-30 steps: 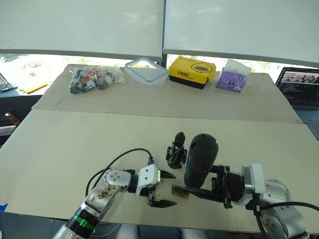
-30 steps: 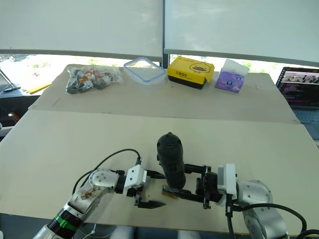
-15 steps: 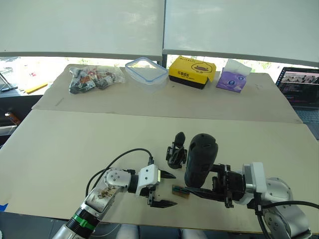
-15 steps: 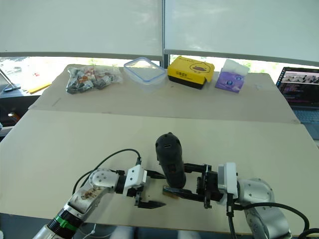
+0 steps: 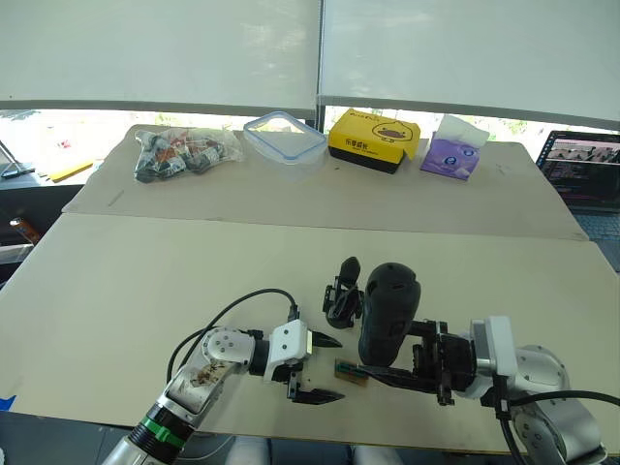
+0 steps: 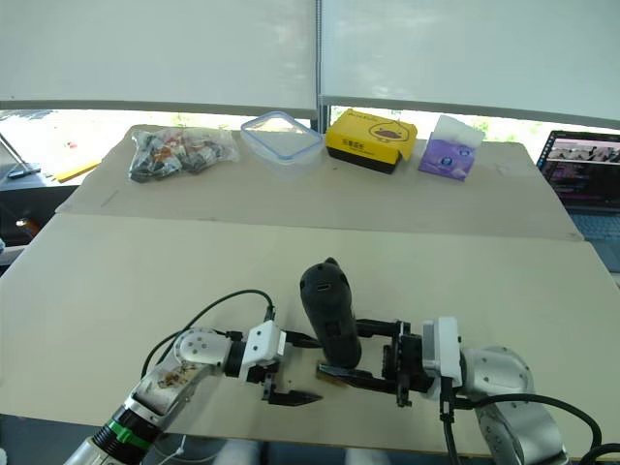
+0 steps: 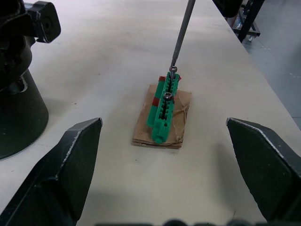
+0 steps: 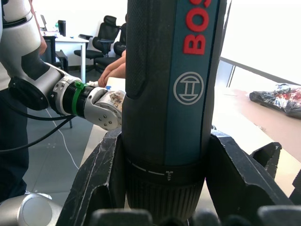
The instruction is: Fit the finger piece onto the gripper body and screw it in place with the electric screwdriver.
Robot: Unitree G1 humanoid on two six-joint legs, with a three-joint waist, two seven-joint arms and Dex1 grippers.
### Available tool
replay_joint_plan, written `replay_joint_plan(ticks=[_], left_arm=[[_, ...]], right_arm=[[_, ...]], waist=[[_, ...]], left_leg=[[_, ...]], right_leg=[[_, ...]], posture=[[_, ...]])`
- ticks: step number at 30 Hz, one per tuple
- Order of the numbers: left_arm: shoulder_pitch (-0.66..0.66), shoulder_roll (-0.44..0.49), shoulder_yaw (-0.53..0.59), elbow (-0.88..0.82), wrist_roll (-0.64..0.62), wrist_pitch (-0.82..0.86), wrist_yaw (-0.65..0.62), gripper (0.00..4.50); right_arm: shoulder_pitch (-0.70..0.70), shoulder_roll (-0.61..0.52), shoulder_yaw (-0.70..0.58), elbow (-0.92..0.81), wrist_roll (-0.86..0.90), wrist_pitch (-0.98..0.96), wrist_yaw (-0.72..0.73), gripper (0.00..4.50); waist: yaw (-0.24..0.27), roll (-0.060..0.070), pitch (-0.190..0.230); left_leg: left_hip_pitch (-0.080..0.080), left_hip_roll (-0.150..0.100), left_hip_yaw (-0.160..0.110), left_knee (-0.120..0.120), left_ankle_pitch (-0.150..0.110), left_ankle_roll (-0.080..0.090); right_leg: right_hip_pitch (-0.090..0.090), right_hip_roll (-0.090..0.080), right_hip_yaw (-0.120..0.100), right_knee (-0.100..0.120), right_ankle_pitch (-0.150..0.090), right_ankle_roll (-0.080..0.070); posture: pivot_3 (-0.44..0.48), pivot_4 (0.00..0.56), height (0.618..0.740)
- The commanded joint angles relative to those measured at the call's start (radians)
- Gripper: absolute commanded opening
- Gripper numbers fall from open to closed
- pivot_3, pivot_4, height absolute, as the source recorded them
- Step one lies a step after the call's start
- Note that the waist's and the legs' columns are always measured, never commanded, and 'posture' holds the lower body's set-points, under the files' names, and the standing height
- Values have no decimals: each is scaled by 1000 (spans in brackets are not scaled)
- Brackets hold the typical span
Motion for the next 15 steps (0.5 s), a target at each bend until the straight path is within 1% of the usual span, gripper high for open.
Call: replay_joint_plan(ticks=[1, 15], left_arm=[[16, -7, -31, -4, 5, 19, 0, 4500], [23, -4, -32, -6, 7, 14, 4, 4500]], right_arm=[[-4, -11, 3, -49, 34, 16, 1, 1956], [11, -11, 1, -36, 32, 11, 25, 1956]], waist=[[0, 0, 0], [0, 0, 0]], left_leg=[[0, 0, 0, 0, 0, 0], [0, 0, 0, 0, 0, 0]], right_leg=[[0, 0, 0, 0, 0, 0], [0, 0, 0, 0, 0, 0]], posture=[[0, 150, 740], [0, 150, 740]])
